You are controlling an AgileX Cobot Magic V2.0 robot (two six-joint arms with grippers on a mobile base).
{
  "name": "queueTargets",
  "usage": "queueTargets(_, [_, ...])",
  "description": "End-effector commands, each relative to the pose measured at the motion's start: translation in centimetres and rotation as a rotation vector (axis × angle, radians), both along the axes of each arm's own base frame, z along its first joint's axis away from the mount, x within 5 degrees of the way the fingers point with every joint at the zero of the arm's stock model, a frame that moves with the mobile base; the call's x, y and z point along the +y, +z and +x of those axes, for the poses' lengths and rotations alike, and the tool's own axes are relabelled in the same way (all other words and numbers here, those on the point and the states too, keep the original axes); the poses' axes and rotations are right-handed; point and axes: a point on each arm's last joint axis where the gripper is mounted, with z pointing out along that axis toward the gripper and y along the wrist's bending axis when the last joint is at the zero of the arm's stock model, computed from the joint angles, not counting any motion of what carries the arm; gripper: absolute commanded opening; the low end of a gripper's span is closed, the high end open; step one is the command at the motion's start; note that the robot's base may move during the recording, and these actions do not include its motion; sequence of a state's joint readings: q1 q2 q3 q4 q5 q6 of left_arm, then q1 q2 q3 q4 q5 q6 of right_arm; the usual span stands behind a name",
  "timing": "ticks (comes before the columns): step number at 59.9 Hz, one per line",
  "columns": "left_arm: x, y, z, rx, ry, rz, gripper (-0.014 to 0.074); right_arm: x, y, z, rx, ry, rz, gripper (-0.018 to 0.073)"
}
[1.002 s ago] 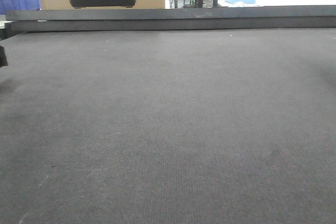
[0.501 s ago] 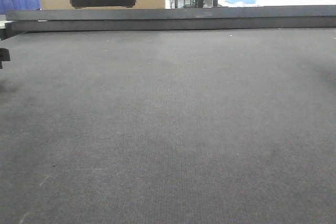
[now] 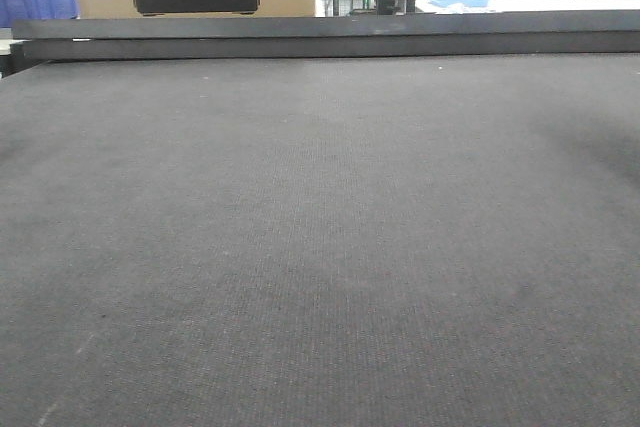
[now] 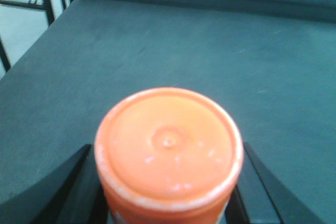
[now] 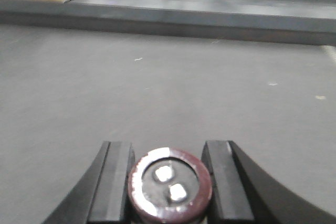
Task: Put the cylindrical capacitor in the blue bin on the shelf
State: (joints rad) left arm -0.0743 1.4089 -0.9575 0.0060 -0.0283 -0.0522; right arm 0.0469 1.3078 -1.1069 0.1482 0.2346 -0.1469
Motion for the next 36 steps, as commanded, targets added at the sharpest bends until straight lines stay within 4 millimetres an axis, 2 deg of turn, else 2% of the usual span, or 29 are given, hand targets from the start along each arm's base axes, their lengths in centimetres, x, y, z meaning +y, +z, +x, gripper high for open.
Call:
queueTargets(1, [-0.7, 3.4, -1.9, -0.014, -0.032, 0.012, -0.0111, 1.2, 1.5, -0.9, -0.008, 0.047, -0.002, -0.0130])
queueTargets(8, [-1.9, 6.2, -4.4, -0.003, -0.081, 0.013, -0.0111, 2.2, 2.3, -2.6, 0.016, 0.096, -0.003, -0.0130])
queueTargets(13, [-2.6, 7.5, -6.5, 0.022, -0.118, 0.016, -0.0111, 2.5, 2.9, -4.1, 0.044, 0.125, -0.006, -0.0130])
queueTargets(24, [-3.5, 8.6, -10.9, 0.112, -0.197, 0.033, -0.0111, 2.5, 4.5, -8.5, 0.099, 0.166, -0.002, -0.0130])
queueTargets(36, [-2.9, 9.9, -15.4, 0.153, -0.232, 0.028, -0.0111, 1.8, 6.4, -13.3, 0.037, 0.179, 0.000, -0.0130])
